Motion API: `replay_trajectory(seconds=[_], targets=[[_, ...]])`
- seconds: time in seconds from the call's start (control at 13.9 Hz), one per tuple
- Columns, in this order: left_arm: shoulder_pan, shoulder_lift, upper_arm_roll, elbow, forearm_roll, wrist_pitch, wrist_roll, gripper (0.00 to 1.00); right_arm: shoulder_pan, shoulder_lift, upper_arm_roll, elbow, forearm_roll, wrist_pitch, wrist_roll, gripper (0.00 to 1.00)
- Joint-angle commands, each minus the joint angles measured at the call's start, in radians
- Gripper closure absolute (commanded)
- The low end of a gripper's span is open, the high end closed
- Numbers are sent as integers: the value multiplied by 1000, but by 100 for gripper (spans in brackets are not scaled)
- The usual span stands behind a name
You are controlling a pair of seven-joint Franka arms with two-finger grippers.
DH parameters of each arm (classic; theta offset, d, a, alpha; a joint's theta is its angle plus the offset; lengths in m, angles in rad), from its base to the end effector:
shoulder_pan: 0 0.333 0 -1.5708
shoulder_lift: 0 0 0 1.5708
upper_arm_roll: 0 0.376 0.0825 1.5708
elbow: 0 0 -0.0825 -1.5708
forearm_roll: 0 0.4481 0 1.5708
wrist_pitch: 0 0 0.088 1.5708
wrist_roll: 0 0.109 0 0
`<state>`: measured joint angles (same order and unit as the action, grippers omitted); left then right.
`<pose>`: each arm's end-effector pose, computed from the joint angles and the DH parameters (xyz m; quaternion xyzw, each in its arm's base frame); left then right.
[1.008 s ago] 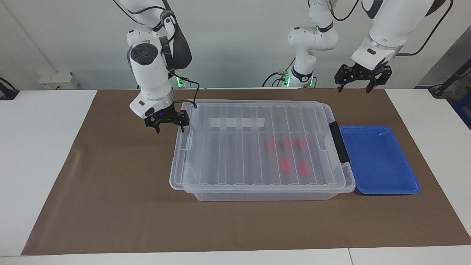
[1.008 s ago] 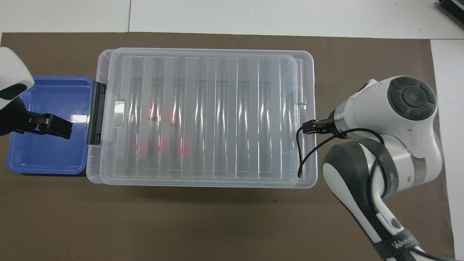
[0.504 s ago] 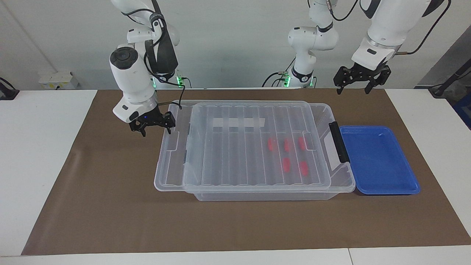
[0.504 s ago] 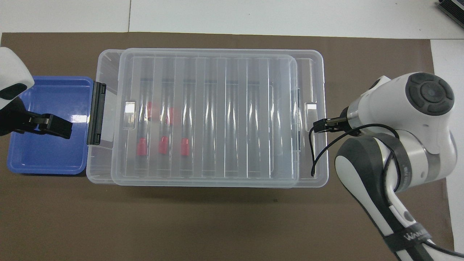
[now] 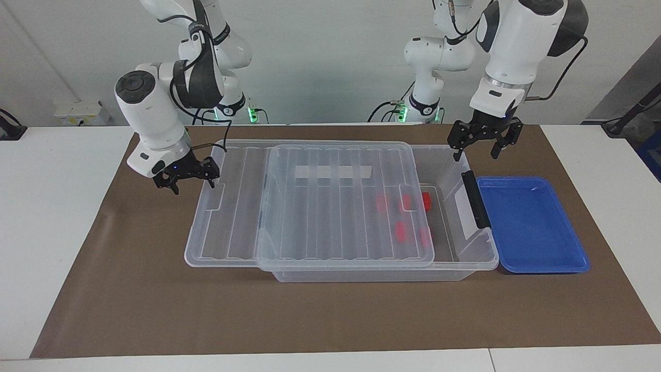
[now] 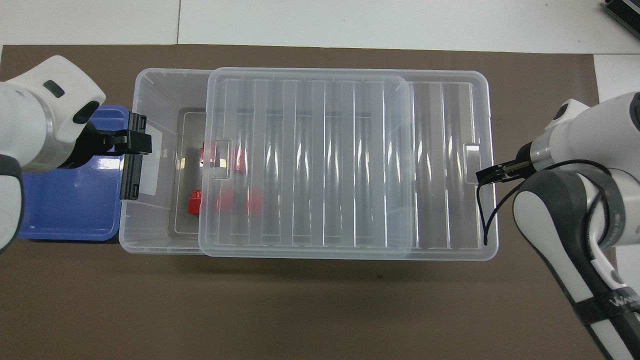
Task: Place red block in blue tray from box
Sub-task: 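Reach the left gripper into the box while the right gripper draws back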
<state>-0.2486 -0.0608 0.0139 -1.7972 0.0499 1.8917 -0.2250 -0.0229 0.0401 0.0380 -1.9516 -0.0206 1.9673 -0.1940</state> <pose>0.6029 -0.1400 0.6268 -0.9966 0.0108 -0.0809 0.0055 0.6255 0.0078 0.4865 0.9940 0.1084 -0.0129 0.0076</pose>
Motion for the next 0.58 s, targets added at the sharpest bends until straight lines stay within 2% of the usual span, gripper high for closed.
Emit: replay_trajectory(seconds=[0.0,0.14,0.36,0.5], targets=[[-26,-10,9,-71,-7,91,-90,0,-54,-5,7,-6,5,-15,-99,0],[-89,42,11,-73,-7,145,-210,0,-87,-6,7,-6,5,-22,-160,0],[-84,75,11,-85,-7,188,-223,0,-130,-6,7,-3,4,-47,-241,0],[-93,76,11,-140,-7,280,-339,0,-150,-8,7,-3,5,-47,-281,0]])
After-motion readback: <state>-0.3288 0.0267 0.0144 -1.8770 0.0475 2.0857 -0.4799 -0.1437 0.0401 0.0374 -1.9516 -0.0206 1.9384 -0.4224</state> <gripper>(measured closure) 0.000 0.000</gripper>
